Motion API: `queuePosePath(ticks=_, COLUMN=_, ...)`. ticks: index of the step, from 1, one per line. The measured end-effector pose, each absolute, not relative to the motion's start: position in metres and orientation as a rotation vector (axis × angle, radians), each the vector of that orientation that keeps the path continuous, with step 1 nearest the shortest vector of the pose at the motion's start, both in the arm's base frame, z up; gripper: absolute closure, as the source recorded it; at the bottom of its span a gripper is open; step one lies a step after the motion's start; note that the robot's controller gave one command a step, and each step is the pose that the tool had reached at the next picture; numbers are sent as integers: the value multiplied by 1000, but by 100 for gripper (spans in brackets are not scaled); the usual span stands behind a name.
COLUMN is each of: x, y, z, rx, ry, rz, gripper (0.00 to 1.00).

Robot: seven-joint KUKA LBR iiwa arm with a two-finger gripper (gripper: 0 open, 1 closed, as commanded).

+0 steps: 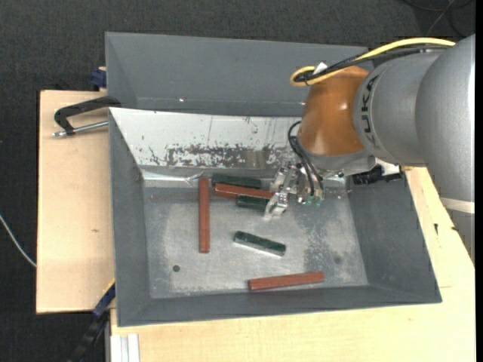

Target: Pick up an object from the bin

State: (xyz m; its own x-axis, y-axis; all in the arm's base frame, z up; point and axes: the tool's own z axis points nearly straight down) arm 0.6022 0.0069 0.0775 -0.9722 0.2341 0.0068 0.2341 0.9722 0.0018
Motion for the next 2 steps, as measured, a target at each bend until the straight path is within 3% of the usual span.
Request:
queuePosePath(ticks=1, x=602, y=7, z=78, rx=-369, ry=-3114, rz=-4, gripper=100)
queuePosePath(ticks=2, x=599, y=7, z=189, rx=-394, ry=-3121, rz=-2, gripper=100)
